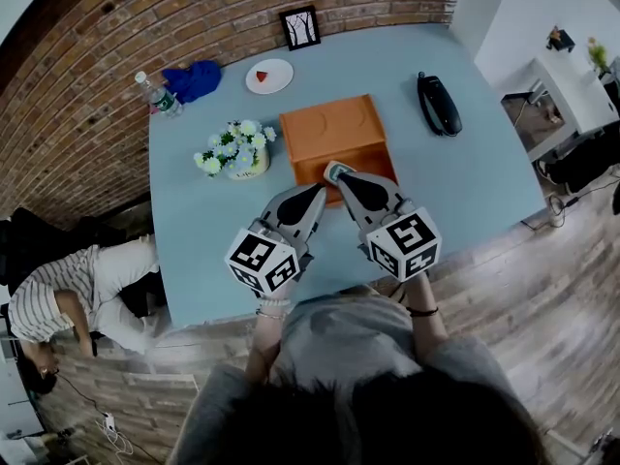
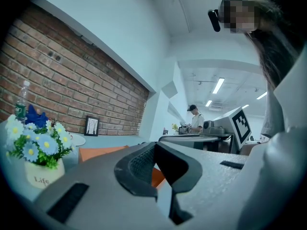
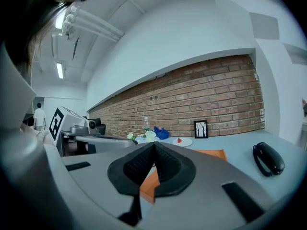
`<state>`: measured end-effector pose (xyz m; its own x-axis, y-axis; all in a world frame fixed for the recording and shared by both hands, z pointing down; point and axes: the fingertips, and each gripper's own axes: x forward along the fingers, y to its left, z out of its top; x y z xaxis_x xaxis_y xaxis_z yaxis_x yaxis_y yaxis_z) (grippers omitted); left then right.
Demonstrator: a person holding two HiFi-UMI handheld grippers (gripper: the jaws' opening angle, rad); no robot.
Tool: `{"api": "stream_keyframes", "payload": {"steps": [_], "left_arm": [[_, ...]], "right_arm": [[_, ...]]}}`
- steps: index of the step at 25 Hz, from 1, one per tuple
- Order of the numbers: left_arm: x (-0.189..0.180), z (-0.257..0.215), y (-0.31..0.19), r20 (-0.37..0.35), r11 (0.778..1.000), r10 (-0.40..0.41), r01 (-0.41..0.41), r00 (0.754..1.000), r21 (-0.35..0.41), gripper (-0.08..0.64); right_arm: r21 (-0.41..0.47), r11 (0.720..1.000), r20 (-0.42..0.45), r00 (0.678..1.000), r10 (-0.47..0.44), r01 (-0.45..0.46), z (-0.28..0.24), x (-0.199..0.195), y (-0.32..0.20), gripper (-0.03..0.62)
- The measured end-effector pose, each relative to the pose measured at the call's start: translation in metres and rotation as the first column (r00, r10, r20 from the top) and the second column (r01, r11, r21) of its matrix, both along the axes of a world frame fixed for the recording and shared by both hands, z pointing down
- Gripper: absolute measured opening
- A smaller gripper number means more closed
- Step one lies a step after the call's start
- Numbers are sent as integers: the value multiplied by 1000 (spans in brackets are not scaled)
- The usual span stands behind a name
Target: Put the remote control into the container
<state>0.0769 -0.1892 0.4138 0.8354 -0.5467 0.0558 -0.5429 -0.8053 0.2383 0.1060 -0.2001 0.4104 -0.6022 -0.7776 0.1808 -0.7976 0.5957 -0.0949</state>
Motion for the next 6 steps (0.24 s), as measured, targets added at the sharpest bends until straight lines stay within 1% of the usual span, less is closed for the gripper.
{"api": "stream_keyframes", "payload": {"steps": [6], "left_arm": [[-1,1,1,1,1000,-8,8,1000,-2,3]], "right_arm": [[-10,1000,2,1000,-14,14,4,-3,1,-2]]}}
